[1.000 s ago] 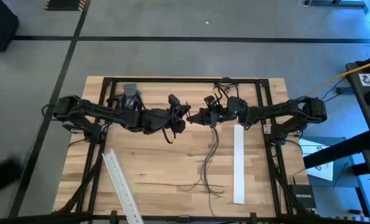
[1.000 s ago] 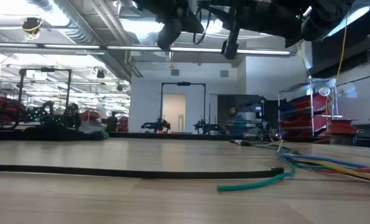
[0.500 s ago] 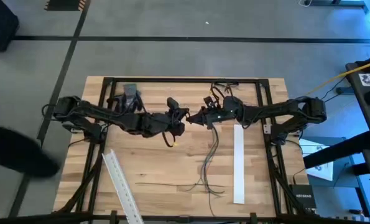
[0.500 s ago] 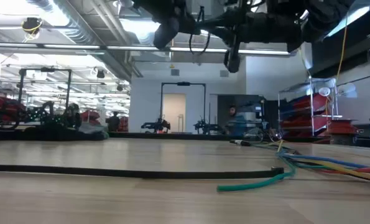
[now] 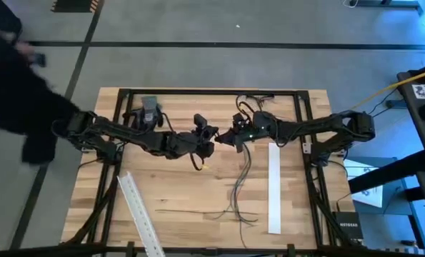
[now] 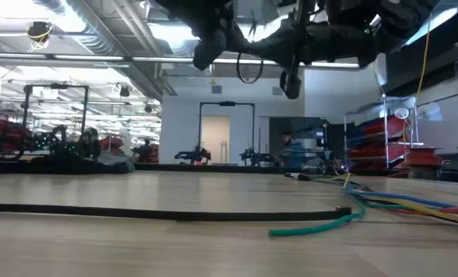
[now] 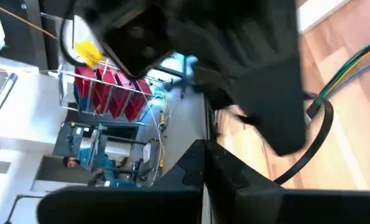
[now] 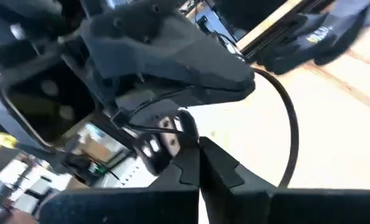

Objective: Ziptie cables
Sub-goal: Wrap the top black zip tie on the colored cables

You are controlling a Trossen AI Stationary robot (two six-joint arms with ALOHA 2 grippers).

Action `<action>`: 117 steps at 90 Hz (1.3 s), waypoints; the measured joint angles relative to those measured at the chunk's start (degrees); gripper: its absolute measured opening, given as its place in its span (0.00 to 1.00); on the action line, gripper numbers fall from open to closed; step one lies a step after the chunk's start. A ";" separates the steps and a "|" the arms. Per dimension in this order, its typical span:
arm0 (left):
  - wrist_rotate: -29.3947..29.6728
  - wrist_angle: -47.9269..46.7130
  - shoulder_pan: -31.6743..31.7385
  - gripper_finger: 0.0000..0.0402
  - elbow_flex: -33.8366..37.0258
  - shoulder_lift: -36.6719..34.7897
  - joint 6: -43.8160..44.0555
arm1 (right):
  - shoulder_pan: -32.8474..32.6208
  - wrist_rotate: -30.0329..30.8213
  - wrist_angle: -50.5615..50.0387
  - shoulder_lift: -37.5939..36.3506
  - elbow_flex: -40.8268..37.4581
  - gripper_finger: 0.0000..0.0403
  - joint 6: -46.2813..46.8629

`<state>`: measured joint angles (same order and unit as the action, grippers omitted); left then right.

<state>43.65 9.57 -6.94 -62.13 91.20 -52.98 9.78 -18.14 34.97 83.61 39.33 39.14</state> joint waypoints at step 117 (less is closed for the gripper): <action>-0.14 0.04 -1.38 0.00 0.00 -0.07 5.46 | 1.51 -1.08 -19.22 -15.05 0.19 0.57 -28.99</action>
<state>43.51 9.61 -8.32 -62.13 91.13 -47.52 11.29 -19.23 15.75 68.56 39.52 10.15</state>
